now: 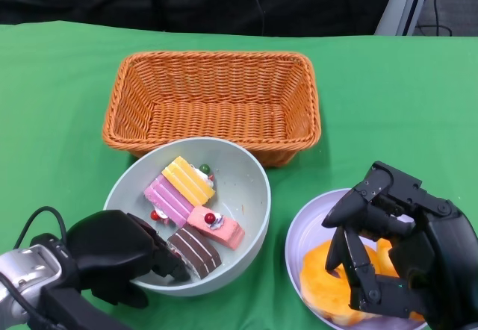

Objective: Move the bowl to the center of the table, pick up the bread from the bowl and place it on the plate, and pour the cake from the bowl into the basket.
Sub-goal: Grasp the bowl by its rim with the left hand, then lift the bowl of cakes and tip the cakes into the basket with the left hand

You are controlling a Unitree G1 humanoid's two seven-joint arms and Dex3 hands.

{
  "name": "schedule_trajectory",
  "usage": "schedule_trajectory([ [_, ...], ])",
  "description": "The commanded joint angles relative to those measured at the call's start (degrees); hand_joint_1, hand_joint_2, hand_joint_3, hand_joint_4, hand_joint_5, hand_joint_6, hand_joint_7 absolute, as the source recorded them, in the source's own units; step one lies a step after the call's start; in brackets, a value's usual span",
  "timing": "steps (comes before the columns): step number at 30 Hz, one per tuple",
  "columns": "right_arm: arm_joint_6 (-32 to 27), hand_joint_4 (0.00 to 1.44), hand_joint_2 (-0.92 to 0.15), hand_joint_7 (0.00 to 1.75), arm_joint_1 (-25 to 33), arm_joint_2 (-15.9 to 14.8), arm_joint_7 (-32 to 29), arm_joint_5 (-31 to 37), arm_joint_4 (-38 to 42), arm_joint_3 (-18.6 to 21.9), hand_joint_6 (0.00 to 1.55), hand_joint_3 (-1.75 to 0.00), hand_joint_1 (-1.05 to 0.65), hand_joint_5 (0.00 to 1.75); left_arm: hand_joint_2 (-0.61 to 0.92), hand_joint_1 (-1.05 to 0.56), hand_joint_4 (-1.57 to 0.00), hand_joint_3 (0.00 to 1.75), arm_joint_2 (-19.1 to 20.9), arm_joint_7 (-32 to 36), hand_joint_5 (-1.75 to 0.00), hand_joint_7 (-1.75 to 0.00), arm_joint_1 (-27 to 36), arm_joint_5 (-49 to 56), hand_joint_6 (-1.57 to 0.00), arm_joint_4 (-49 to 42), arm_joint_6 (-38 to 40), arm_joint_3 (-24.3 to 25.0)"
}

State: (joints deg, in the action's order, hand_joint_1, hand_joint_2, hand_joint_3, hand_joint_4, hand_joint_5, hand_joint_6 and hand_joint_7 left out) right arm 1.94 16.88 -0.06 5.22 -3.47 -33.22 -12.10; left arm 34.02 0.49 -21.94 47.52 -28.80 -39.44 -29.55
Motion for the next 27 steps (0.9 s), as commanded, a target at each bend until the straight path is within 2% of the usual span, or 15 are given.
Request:
schedule_trajectory([
  [1, -0.07, 0.79, -0.41, 1.41, 0.45, -0.08, -0.53, 0.43, -0.82, 0.02, 0.72, -1.34, -0.07, 1.63, 0.92, -0.29, -0.91, 0.09, 0.25, -0.21, -0.9, -0.09, 0.44, 0.82, -1.16, -1.94, 0.11, -0.96],
  [2, -0.07, 0.8, -0.4, 1.41, 0.47, -0.1, -0.61, 0.56, -0.86, 0.01, 0.72, -1.35, -0.07, 1.63, 0.92, -0.29, -0.75, 0.09, 0.17, 0.19, -1.29, -0.3, 0.37, 0.96, -1.12, -2.14, 0.02, -1.04],
  [3, 0.05, 0.8, -0.4, 1.41, 0.48, -0.12, -0.6, 0.61, -0.84, -0.01, 0.72, -1.35, -0.07, 1.63, 0.92, -0.29, -0.7, 0.09, 0.13, 0.8, -1.42, -0.56, 0.33, 1.14, -1.0, -2.24, -0.15, -1.09],
  [4, 0.14, 0.8, -0.4, 1.42, 0.48, -0.13, -0.57, 0.61, -0.81, -0.02, 0.72, -1.36, -0.07, 1.63, 0.92, -0.3, -0.62, 0.11, 0.14, 1.19, -1.56, -0.92, 0.31, 1.24, -0.83, -2.26, -0.27, -1.11],
  [5, 0.2, 0.8, -0.4, 1.42, 0.49, -0.17, -0.54, 0.66, -0.78, -0.03, 0.71, -1.36, -0.07, 1.63, 0.92, -0.3, -0.6, 0.11, 0.16, 1.31, -1.6, -1.05, 0.32, 1.17, -0.76, -2.17, -0.34, -1.09],
  [10, 0.32, 0.8, -0.4, 1.42, 0.53, -0.1, -0.5, 0.72, -0.61, -0.05, 0.7, -1.37, -0.07, 1.64, 0.92, -0.3, -0.55, 0.13, -0.11, 3.35, -1.71, -1.3, 0.22, 0.61, -0.64, -3.14, -2.02, -0.92],
  [17, 1.23, 0.79, -0.4, 1.43, 0.56, 0.16, -0.79, 1.76, 0.05, -0.26, 0.7, -1.36, -0.09, 1.64, 0.92, -0.28, -0.62, 0.13, -1.69, 15.05, -1.75, -1.71, -0.27, 2.53, -0.47, -7.53, -5.89, -0.82],
  [27, 2.5, 0.8, -0.42, 1.43, 0.45, 0.62, -1.15, 2.15, 0.99, -0.39, 0.7, -1.33, -0.08, 1.62, 0.92, -0.27, -0.67, 0.16, -0.77, 20.32, -1.75, -1.75, -0.21, 1.55, -0.47, -8.28, -12.9, 0.25],
])
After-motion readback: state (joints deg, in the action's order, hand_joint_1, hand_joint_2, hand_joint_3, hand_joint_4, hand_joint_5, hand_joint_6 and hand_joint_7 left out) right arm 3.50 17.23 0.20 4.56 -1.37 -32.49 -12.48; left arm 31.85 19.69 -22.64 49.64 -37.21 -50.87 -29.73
